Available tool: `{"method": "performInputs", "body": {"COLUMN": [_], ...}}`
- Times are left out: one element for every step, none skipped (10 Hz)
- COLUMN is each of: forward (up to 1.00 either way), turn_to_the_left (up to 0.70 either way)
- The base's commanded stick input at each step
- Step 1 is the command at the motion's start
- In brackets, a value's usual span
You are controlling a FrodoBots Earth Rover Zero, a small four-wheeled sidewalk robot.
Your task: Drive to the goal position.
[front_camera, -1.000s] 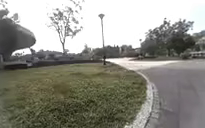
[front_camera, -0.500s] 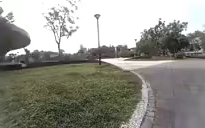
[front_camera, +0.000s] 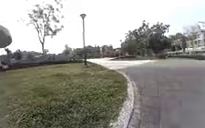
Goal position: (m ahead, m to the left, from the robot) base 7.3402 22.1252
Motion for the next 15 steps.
{"method": "performInputs", "body": {"forward": [0.0, 0.0, 0.0, 0.0, 0.0, 0.0, 0.0, 0.0, 0.0, 0.0, 0.0, 0.0, 0.05, 0.34, 0.85], "turn_to_the_left": [-0.85, -0.85, -0.85, -0.85, -0.85, -0.85, -0.85, -0.85, -0.85, -0.85, -0.58, -0.02, 0.0, 0.0, 0.0]}}
